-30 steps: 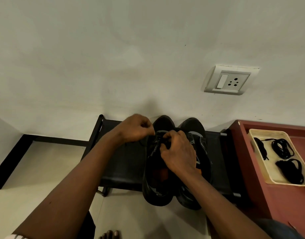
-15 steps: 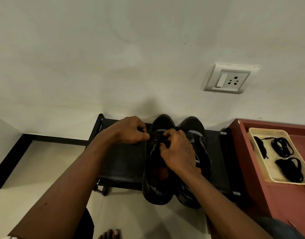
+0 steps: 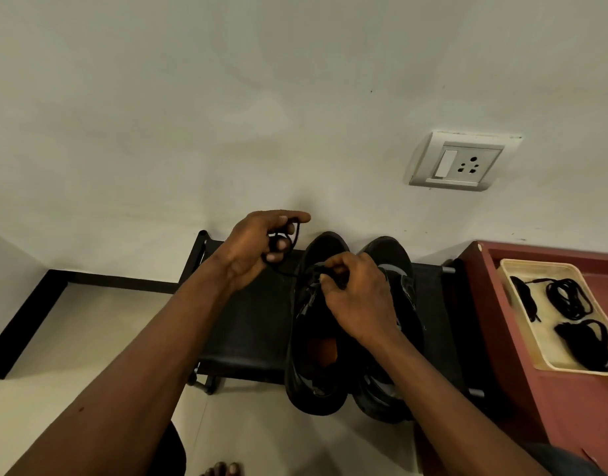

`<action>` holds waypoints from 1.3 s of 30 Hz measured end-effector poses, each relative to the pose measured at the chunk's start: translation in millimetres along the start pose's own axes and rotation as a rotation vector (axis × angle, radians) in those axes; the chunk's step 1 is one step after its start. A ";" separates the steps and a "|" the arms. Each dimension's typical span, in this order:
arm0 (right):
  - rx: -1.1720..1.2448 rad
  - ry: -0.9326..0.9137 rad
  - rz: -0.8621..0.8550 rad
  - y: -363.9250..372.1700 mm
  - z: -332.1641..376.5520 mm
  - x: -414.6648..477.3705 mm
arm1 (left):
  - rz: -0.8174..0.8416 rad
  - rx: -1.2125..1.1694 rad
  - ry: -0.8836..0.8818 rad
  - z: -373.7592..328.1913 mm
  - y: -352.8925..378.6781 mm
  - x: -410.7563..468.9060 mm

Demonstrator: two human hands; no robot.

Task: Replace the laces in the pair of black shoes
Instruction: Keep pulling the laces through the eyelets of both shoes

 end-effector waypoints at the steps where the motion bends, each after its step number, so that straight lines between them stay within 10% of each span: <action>1: 0.031 0.002 -0.008 -1.1 1.0 1.0 | -0.001 -0.093 -0.030 3.4 4.3 0.3; 13: 0.456 0.142 0.071 10.8 2.4 2.3 | -0.164 -0.584 -0.164 25.9 30.7 -6.9; 21: 0.339 0.119 -0.118 -28.9 -15.3 27.6 | -0.416 1.128 0.539 -39.8 -7.9 -28.0; 29: 0.425 -0.014 0.015 -31.9 9.2 27.6 | 0.032 0.593 0.470 -15.3 40.9 -37.0; 39: 0.104 0.004 0.028 -34.3 -8.8 16.2 | 0.034 0.815 0.483 -2.2 39.0 -39.2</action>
Point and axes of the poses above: each hand's wrist, its own x-axis towards the middle knuckle, its own y-axis out of the palm, z = x × y, the point moved 10 cm from there along x, towards the middle knuckle, and after that the axes turned 10 degrees about -z, right-handed, at the moved point
